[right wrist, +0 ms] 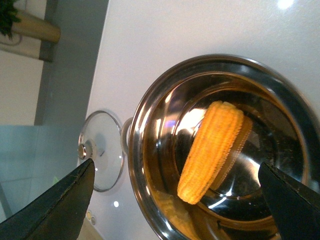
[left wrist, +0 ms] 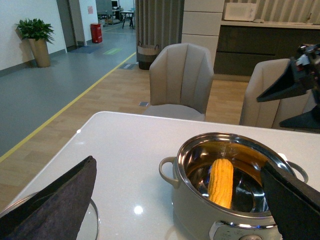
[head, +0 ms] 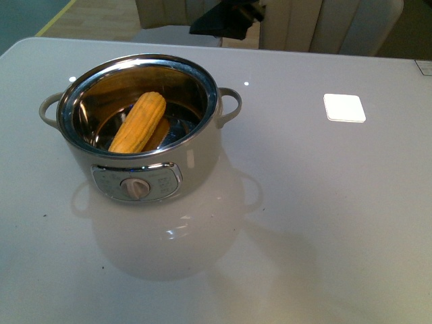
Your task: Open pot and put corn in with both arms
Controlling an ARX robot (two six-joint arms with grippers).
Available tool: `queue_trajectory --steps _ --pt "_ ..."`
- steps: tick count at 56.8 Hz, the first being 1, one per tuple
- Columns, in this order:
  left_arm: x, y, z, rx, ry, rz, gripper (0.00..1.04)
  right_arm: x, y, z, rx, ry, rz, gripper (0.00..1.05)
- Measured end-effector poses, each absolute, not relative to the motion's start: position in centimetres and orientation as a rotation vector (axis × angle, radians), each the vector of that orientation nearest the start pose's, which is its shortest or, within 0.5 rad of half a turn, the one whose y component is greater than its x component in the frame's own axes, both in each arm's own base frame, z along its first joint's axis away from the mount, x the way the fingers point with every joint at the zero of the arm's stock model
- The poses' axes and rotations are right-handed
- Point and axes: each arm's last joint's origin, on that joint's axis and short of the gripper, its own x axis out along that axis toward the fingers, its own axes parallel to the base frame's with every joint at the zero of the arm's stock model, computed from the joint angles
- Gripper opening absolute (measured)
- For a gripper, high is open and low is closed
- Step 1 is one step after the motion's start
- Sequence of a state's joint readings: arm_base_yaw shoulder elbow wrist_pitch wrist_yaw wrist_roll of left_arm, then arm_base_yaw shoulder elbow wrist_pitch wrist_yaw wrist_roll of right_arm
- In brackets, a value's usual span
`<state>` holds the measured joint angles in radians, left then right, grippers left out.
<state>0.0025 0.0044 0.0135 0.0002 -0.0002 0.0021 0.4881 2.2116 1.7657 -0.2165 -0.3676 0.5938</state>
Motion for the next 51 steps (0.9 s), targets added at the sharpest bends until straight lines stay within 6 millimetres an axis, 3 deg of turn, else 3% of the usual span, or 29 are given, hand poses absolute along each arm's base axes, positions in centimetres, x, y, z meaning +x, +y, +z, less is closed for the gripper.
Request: queue_trajectory --steps 8,16,21,27,31,41,51 --pt "9.7 0.0 16.8 0.002 -0.009 0.003 0.98 42.0 19.3 22.2 0.528 0.828 0.533 0.96" --pt "9.7 0.0 16.8 0.002 -0.009 0.003 0.98 38.8 13.8 24.8 0.465 0.665 0.446 0.96" --pt "9.7 0.0 16.8 0.002 -0.009 0.003 0.98 35.8 9.8 26.4 0.423 0.559 0.378 0.96" --pt "9.7 0.0 16.8 0.002 -0.009 0.003 0.98 33.0 5.9 26.3 0.392 0.497 0.269 0.96" --pt "9.7 0.0 16.8 0.002 -0.009 0.003 0.98 30.6 3.5 25.1 0.363 0.498 0.201 0.96" --pt "9.7 0.0 16.8 0.002 -0.009 0.003 0.98 26.7 1.3 23.7 0.312 0.497 0.161 0.96" --pt "9.7 0.0 16.8 0.002 -0.009 0.003 0.98 25.2 0.5 23.9 0.272 0.454 0.149 0.96"
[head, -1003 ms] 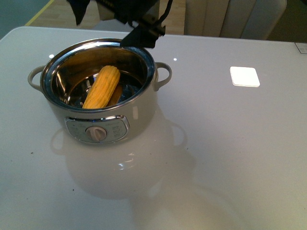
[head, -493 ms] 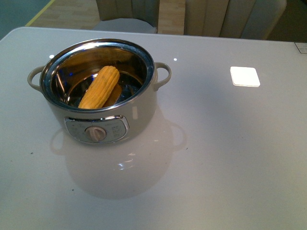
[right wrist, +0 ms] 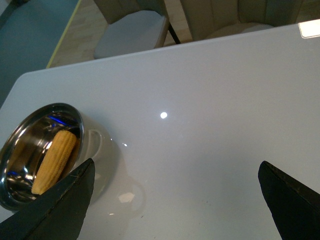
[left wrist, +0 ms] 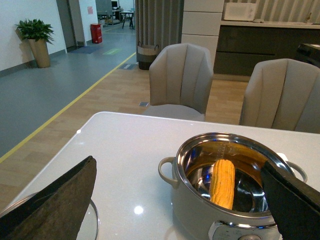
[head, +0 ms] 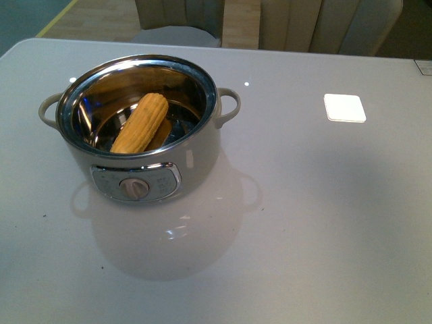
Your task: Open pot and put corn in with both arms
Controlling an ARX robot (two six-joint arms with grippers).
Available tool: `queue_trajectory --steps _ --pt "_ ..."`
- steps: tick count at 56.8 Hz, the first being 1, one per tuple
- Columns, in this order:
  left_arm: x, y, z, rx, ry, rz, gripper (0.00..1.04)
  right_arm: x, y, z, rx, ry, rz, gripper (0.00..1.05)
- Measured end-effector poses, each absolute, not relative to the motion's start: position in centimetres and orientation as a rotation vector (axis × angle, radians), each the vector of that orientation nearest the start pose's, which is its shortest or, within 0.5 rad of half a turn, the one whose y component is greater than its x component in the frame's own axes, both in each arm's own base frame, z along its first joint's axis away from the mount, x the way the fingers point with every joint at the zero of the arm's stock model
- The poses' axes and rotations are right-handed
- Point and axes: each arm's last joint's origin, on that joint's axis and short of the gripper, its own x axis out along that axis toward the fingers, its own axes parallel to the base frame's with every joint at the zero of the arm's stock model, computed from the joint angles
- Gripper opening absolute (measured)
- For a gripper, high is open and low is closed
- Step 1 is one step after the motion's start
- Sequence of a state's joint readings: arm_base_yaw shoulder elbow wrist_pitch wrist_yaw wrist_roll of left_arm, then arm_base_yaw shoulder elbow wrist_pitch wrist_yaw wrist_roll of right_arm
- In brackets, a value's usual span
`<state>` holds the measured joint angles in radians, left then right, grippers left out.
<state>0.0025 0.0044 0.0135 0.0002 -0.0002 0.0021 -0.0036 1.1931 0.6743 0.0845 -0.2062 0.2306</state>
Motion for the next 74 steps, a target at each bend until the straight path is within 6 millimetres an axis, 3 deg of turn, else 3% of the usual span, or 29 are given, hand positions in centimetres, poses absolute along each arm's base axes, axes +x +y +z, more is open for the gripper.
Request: queue_trajectory --steps 2,6,13,29,51,74 --pt "9.7 0.0 16.8 0.002 -0.009 0.003 0.98 25.2 0.5 23.9 0.262 0.447 0.149 0.96" --pt "9.7 0.0 16.8 0.002 -0.009 0.002 0.98 25.0 0.2 23.0 0.141 0.256 0.046 0.84" --pt "9.7 0.0 16.8 0.002 -0.009 0.003 0.98 22.4 0.0 21.7 0.043 0.026 -0.001 0.6" --pt "9.7 0.0 16.8 0.002 -0.009 0.003 0.98 18.1 0.0 19.2 0.004 0.008 -0.002 0.02" --pt "9.7 0.0 16.8 0.002 -0.009 0.003 0.98 14.8 0.0 17.7 0.005 0.011 -0.002 0.02" --pt "9.7 0.0 16.8 0.002 -0.009 0.002 0.98 13.1 0.0 17.0 0.005 -0.01 -0.002 0.02"
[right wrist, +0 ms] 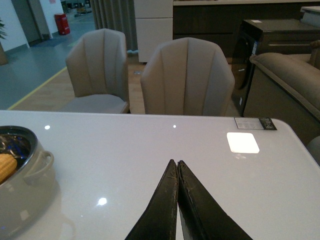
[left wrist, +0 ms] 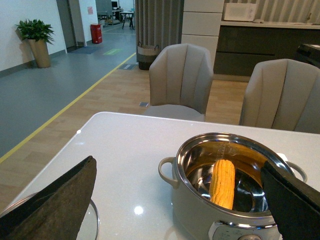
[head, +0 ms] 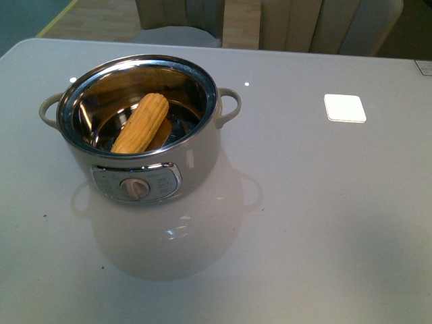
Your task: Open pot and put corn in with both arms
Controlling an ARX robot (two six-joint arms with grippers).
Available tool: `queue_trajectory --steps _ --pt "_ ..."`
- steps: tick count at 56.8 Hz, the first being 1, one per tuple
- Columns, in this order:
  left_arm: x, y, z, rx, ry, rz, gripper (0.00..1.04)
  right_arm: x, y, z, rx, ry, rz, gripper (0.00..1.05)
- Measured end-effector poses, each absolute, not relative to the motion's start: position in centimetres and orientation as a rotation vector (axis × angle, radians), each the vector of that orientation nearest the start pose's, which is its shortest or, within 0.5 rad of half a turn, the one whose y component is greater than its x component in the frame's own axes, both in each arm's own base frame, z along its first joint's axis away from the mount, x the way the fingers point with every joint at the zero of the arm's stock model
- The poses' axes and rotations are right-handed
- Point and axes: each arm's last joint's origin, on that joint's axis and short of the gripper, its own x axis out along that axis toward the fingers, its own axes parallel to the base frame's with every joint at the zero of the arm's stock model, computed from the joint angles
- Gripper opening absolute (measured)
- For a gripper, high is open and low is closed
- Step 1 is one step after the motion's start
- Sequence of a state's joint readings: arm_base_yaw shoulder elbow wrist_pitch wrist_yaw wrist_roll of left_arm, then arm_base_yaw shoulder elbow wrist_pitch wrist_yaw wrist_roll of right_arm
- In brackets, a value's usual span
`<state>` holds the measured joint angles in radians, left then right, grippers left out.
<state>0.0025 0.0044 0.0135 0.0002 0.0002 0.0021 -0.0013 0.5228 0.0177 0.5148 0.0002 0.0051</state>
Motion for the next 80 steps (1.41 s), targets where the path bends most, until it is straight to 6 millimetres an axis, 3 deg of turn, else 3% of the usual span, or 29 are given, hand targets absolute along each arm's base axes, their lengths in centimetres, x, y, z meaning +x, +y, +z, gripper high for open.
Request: queue_trajectory --steps 66,80 --pt "9.7 0.0 16.8 0.002 -0.009 0.003 0.98 9.7 0.0 16.9 0.005 -0.014 -0.001 0.02" --pt "9.7 0.0 16.8 0.002 -0.009 0.003 0.98 9.7 0.0 16.9 0.004 -0.014 -0.001 0.49"
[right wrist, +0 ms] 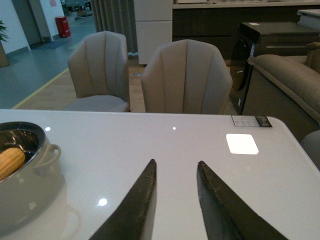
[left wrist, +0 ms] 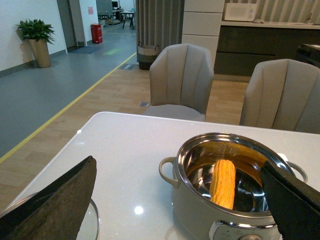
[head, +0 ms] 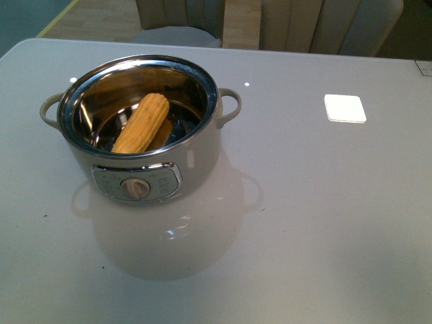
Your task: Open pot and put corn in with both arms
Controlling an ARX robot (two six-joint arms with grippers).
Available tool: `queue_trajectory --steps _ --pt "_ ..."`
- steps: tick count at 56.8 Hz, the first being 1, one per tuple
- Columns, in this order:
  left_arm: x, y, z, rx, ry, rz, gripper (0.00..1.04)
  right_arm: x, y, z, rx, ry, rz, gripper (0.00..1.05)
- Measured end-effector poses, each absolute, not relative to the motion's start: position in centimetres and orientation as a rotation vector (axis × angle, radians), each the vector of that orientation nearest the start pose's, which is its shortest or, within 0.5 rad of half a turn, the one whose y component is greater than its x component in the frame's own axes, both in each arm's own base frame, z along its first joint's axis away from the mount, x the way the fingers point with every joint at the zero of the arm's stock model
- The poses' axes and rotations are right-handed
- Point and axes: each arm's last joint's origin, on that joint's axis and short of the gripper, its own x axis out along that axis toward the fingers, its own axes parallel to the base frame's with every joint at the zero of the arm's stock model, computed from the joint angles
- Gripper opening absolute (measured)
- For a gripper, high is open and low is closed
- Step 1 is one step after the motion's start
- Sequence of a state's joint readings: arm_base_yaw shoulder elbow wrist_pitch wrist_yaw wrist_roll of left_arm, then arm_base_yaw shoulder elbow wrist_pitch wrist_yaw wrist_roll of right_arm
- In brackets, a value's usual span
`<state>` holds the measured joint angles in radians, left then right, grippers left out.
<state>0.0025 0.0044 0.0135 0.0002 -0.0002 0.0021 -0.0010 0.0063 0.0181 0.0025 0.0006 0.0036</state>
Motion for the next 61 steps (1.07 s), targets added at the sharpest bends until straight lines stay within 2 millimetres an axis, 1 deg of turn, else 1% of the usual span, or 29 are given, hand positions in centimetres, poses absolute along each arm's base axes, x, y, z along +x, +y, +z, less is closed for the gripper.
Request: queue_trajectory --steps 1,6,7,10,11,16,18,22,61 --pt "9.71 0.02 16.78 0.002 -0.009 0.003 0.98 9.7 -0.01 16.93 0.004 -0.014 -0.002 0.51" --pt "9.71 0.02 16.78 0.002 -0.009 0.003 0.98 9.7 -0.01 16.93 0.004 -0.014 -0.002 0.66" --pt "9.71 0.02 16.78 0.002 -0.009 0.003 0.98 9.7 -0.01 16.93 0.004 -0.014 -0.002 0.68" --pt "9.71 0.02 16.78 0.002 -0.009 0.003 0.98 9.7 -0.01 16.93 0.004 -0.014 -0.002 0.79" --pt "9.71 0.02 16.78 0.002 -0.009 0.003 0.98 9.7 -0.01 16.94 0.004 -0.014 -0.001 0.8" --pt "9.71 0.02 16.78 0.002 -0.009 0.003 0.98 9.7 -0.01 16.93 0.004 -0.014 -0.002 0.95" --pt "9.71 0.02 16.78 0.002 -0.009 0.003 0.98 9.7 -0.01 16.94 0.004 -0.014 -0.001 0.97" --pt "9.71 0.02 16.78 0.002 -0.009 0.003 0.98 9.7 -0.01 16.93 0.004 -0.014 -0.002 0.96" --pt "9.71 0.02 16.78 0.002 -0.009 0.003 0.98 9.7 -0.01 16.93 0.004 -0.014 -0.002 0.96"
